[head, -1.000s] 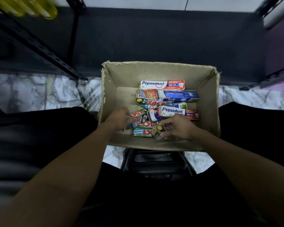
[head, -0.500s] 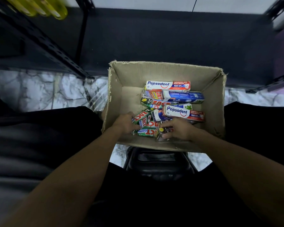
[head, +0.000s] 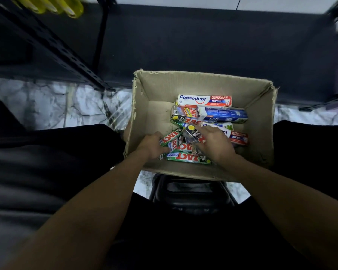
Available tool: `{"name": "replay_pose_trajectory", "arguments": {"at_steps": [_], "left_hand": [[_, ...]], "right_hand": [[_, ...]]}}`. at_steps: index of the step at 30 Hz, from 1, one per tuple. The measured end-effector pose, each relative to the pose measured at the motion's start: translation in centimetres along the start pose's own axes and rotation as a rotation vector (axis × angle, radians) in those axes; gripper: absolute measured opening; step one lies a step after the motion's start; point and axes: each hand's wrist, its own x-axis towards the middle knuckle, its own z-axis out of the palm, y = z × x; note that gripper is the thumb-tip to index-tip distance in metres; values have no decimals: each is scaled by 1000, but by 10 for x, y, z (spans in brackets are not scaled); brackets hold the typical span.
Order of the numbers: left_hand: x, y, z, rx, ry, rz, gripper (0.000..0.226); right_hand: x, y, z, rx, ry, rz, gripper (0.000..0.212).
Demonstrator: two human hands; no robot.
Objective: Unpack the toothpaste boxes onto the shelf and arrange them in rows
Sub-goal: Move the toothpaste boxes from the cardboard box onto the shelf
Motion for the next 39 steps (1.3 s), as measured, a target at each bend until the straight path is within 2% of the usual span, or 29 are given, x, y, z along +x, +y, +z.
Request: {"name": "replay_pose_trajectory", "arguments": {"at_steps": [4,7,13,16,19,21,25,39], "left_hand": [[1,-1,1,-22,-9,-6,57],[2,-2,2,-30,-11,-15,58],[-5,0,-5,-94,-31,-1,64],[-14,8,-16,-147,-11,35,61],[-26,22,-35,-86,33,88,47],[-38,32,-54,1,79,130,41],[-69,55,-99,13,177,237,37],[-261,157,-232,29,622,774,33]], "right_hand": [[-7,-3,6,-127,25,16,70],[-15,3,13,-166,5,45,81],[-22,6,8,-100,-91,89,102],[-21,8,-8,-156,-75,74,93],[-16,6,-39,-143,-53,61,71],[-16,0,-62,-109,-4,64,64],[-27,-19,-111,51,201,38,57],[-114,-94,-304,70,702,-170,50]]}}
